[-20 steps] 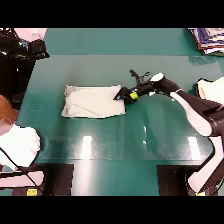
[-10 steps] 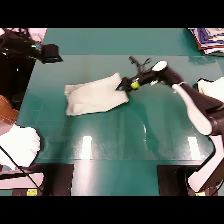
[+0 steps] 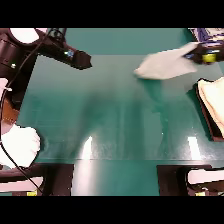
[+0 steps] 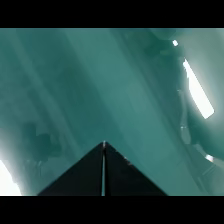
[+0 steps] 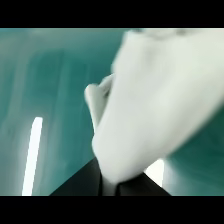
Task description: Fold the shirts.
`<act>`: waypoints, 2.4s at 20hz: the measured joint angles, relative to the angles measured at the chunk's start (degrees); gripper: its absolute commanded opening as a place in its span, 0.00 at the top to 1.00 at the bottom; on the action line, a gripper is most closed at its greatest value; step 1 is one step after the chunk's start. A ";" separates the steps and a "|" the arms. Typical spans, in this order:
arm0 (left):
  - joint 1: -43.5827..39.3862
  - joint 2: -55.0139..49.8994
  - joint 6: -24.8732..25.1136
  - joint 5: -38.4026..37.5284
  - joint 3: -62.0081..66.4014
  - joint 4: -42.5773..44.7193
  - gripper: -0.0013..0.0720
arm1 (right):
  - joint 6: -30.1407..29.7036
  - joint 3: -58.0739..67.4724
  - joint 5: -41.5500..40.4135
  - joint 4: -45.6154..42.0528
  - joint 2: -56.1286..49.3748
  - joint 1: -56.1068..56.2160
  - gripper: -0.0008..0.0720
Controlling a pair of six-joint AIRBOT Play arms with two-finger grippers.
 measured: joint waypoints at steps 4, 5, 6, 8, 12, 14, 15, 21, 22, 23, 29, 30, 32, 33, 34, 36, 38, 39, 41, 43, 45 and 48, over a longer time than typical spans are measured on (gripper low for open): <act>-2.80 0.00 0.02 3.08 0.00 -0.04 0.95 | -0.59 0.02 -1.16 -0.66 2.03 -12.24 0.97; -3.13 0.00 0.02 3.54 0.00 -0.09 0.95 | -1.01 0.04 -1.36 -0.66 2.12 -14.34 0.97; -3.34 0.00 0.00 3.93 0.00 -0.13 0.95 | -1.42 0.04 -1.66 -0.70 2.23 -16.24 0.97; -3.61 0.00 -0.11 4.42 0.00 -0.15 0.95 | -2.69 0.17 -2.49 -0.07 2.32 -19.02 0.97; -3.89 0.00 -0.33 4.85 0.00 -0.24 0.95 | -5.66 4.22 -3.28 4.00 2.40 -22.25 0.97; -3.93 0.00 -0.42 4.92 0.00 -0.24 0.95 | -6.45 8.39 -2.34 4.94 2.40 -23.02 0.97; -3.93 0.00 -0.44 4.98 0.00 -0.24 0.95 | -6.64 10.27 -1.68 5.18 2.43 -23.37 0.97; -3.93 0.00 -0.46 4.74 0.00 -0.24 0.95 | -7.02 14.12 7.08 -1.09 3.61 -24.68 0.97; -3.93 0.00 -0.46 4.61 0.00 -0.24 0.95 | -7.02 12.74 8.07 -3.63 4.39 -24.79 0.97; -3.93 0.00 -0.46 4.42 0.00 -0.24 0.95 | -7.02 10.73 9.07 -6.25 5.46 -24.90 0.97; -3.93 0.00 -0.42 2.84 0.00 -0.22 0.95 | -7.02 -4.96 12.22 -14.40 15.08 -31.32 0.96; -3.93 0.00 -0.42 2.82 0.00 -0.22 0.95 | -7.02 -7.45 12.37 -14.99 16.85 -33.33 0.96; -3.93 0.00 -0.39 2.64 0.00 -0.22 0.95 | -6.99 -12.70 12.74 -15.41 20.57 -37.99 0.80; -3.93 0.00 -0.35 2.58 0.00 -0.20 0.95 | -6.99 -15.08 12.76 -15.78 22.08 -40.06 0.62; -3.93 0.00 -0.28 2.49 0.00 -0.20 0.95 | -6.99 -17.40 12.76 -15.91 23.45 -42.01 0.50; -3.93 0.00 -0.20 2.45 0.00 -0.20 0.95 | -6.97 -22.18 12.81 -16.02 25.92 -45.44 0.46; -3.93 0.00 -0.02 2.38 0.00 -0.20 0.95 | -6.93 -26.03 12.76 -16.11 27.71 -47.74 0.46; -3.93 0.00 0.00 2.34 0.00 -0.20 0.95 | -6.88 -27.45 12.74 -16.04 28.33 -48.39 0.46; -3.93 0.00 0.04 2.29 0.00 -0.20 0.95 | -6.84 -29.11 12.57 -14.62 29.16 -48.76 0.46; -3.93 0.00 0.09 2.32 0.00 -0.20 0.95 | -6.80 -29.31 12.13 -11.02 29.59 -47.10 0.46; -3.93 0.00 0.13 2.38 0.00 -0.20 0.95 | -6.82 -28.63 11.89 -5.70 29.81 -43.10 0.46; -3.93 0.00 0.13 2.25 0.00 -0.17 0.95 | -6.82 -27.12 11.72 1.92 29.97 -32.61 0.46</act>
